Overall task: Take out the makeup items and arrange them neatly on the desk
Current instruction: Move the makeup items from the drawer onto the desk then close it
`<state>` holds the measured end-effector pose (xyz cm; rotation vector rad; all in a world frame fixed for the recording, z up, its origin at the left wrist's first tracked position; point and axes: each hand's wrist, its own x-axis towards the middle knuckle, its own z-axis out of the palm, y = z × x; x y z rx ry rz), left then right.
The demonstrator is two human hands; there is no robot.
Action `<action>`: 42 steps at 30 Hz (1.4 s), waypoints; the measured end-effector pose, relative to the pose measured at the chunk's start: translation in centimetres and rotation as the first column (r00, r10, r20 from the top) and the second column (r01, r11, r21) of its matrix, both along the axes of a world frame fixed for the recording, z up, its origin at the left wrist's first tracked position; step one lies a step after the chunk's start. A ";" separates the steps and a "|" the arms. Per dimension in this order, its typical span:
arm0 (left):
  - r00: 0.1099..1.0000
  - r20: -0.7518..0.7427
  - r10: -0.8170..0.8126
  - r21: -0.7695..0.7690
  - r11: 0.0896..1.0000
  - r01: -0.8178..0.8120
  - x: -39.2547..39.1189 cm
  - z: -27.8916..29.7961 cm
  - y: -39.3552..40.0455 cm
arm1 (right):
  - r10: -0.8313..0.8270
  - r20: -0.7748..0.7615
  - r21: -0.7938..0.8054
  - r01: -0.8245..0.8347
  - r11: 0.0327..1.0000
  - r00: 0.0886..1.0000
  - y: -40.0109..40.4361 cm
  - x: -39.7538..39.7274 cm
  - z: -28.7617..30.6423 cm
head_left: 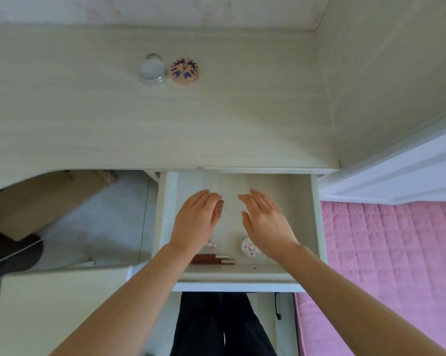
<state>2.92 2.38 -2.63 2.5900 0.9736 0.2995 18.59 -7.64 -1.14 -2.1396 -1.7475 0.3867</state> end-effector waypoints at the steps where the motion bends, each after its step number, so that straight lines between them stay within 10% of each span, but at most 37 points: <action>1: 1.000 -0.014 0.004 -0.012 1.000 -0.004 0.1 -0.8 -0.4 | -0.012 -0.008 -0.023 0.011 1.000 1.000 -0.7 0.0 -0.8; 10: 0.979 -0.172 0.109 -0.151 0.979 -0.135 2.4 -8.4 0.2 | -0.039 -0.094 -0.557 -0.020 0.831 0.995 -3.3 0.6 -8.5; 19: 0.861 -0.507 0.041 -0.148 0.980 -0.134 2.9 -12.8 2.3 | -0.290 -0.133 -0.740 0.100 0.666 0.948 -3.1 -0.3 -11.8; 36: 0.943 -0.251 0.217 -0.229 0.933 -0.276 2.8 -12.3 0.7 | -0.132 -0.046 -0.746 0.054 0.664 0.990 -2.2 -1.7 -12.2; 42: 0.942 -0.162 0.295 -0.395 0.855 -0.336 2.4 -11.4 -0.2 | -0.307 -0.125 -0.746 0.114 0.656 0.943 -2.4 -1.9 -11.5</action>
